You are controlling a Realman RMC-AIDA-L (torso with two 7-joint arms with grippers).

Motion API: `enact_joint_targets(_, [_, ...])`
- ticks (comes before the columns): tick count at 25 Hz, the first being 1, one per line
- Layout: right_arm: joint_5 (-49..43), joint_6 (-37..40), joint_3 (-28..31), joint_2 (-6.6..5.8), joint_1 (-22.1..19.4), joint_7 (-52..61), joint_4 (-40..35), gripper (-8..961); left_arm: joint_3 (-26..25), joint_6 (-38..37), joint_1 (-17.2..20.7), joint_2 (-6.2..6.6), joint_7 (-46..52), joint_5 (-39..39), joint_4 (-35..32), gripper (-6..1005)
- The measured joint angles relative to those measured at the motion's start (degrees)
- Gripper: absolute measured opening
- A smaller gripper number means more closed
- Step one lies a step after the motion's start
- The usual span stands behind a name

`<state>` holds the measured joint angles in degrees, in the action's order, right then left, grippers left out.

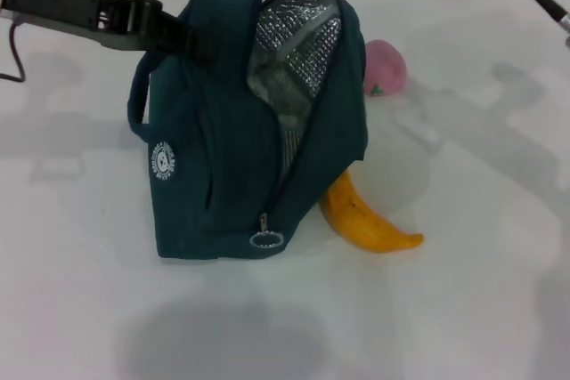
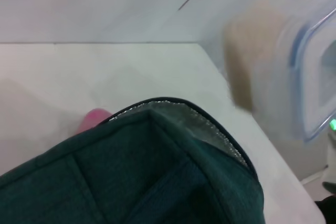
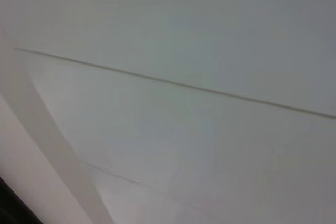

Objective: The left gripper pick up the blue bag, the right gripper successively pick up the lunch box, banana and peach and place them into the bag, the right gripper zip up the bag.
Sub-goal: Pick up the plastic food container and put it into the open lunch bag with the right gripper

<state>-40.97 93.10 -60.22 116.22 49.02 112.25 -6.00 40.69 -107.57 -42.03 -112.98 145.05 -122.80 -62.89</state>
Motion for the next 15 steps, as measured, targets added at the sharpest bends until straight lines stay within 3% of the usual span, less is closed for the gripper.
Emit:
enact_joint_targets(7, [0.2,-4.4,-7.6,-0.03,-0.3,-0.1,0.0,97,0.0,1.1,0.5,-0.12,-0.4,2.9,0.6,35])
enact_joint_targets(15, [0.0,-7.0,-12.0,-0.04,-2.1,-0.2,0.1,96,-0.6,1.7,1.1,0.18,-1.4,3.4,2.5,35])
